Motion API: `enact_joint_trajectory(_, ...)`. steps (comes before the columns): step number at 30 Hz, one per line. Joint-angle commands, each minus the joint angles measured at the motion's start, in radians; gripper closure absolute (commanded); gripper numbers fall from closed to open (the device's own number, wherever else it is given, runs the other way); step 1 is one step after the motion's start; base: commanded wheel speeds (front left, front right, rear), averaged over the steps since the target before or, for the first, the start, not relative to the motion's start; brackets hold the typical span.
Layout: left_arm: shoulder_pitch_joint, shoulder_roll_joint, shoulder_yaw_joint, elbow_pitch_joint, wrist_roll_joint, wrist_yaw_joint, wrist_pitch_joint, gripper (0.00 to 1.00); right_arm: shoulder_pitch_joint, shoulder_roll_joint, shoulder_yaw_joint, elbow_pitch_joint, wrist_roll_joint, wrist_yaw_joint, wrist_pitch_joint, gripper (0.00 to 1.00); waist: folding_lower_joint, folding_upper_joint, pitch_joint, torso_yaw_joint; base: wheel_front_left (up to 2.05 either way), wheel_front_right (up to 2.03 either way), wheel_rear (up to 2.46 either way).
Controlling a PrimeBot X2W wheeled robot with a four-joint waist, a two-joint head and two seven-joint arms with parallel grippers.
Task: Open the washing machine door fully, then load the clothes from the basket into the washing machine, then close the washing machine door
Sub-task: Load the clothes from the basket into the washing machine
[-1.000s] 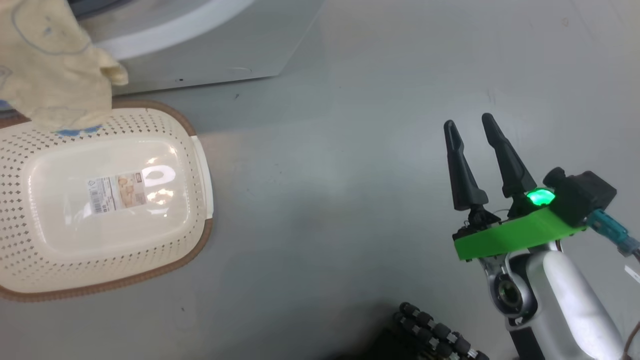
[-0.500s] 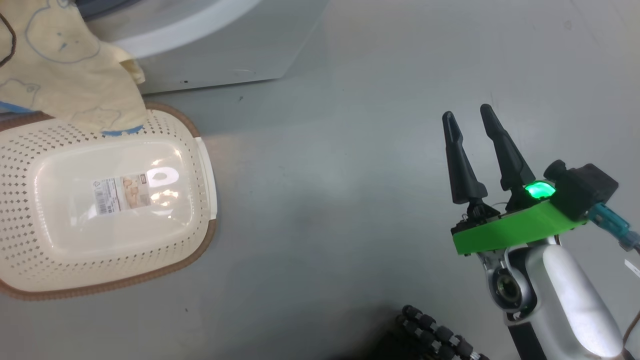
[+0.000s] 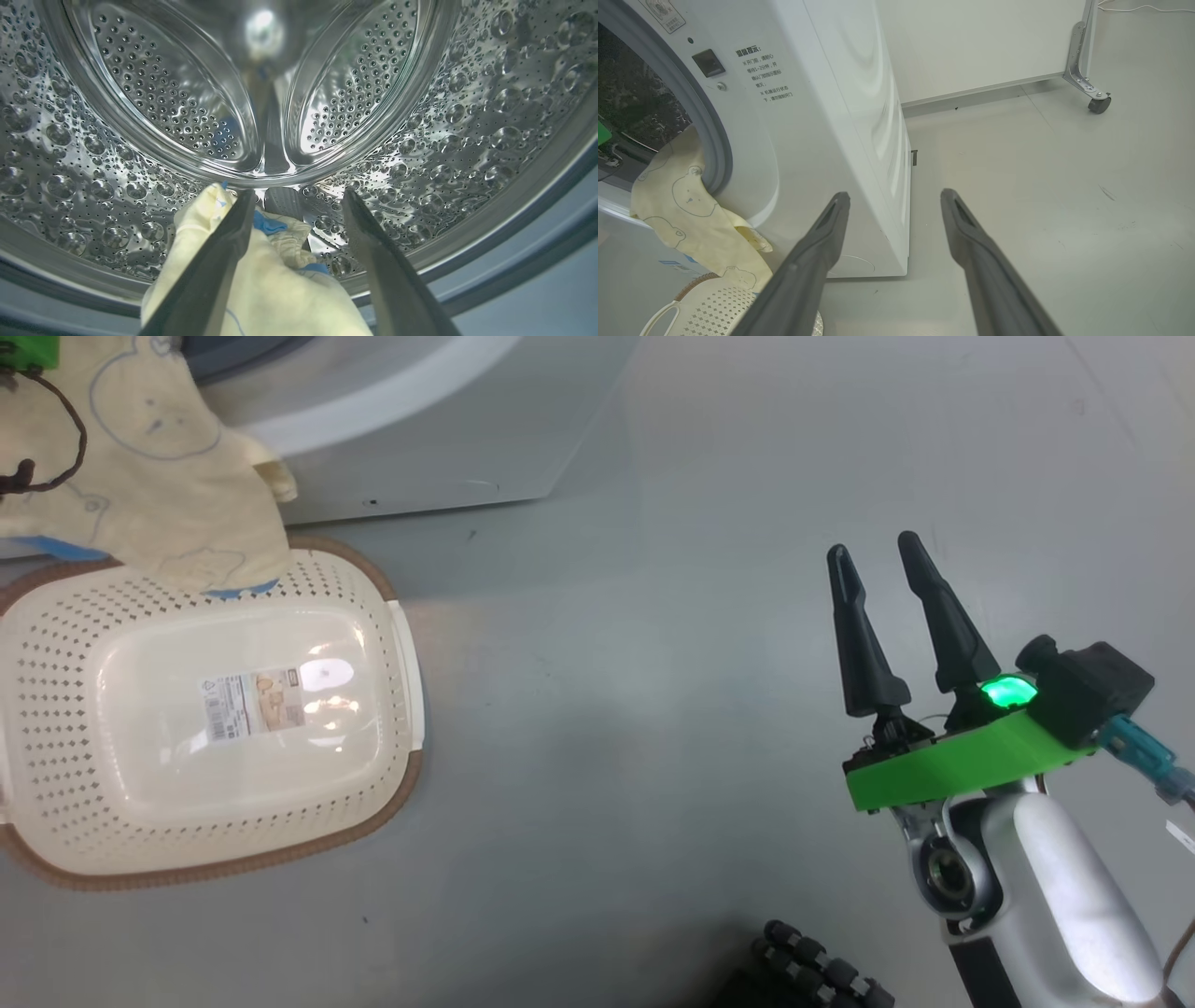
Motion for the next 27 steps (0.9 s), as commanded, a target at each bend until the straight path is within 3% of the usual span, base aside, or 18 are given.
enact_joint_trajectory(1,-0.007,0.029,0.028,-0.039,-0.007,-0.002,-0.005,0.0,0.009,-0.001,0.008,-0.024,-0.002,0.002,-0.006,0.0,-0.0001,0.0,-0.008,0.006,0.0,0.0,0.0)
enact_joint_trajectory(14,0.152,-0.028,0.169,-0.202,0.035,-0.002,-0.005,0.0,0.004,-0.003,-0.01,-0.018,-0.017,0.002,-0.006,0.0,-0.0001,0.0,-0.055,0.052,0.0,0.0,0.0)
enact_joint_trajectory(27,0.441,-0.087,0.352,-0.391,0.131,-0.002,-0.005,0.0,0.032,-0.043,-0.045,-0.006,-0.016,0.002,-0.006,0.0,-0.0001,0.0,-0.157,0.114,0.0,0.0,0.0)
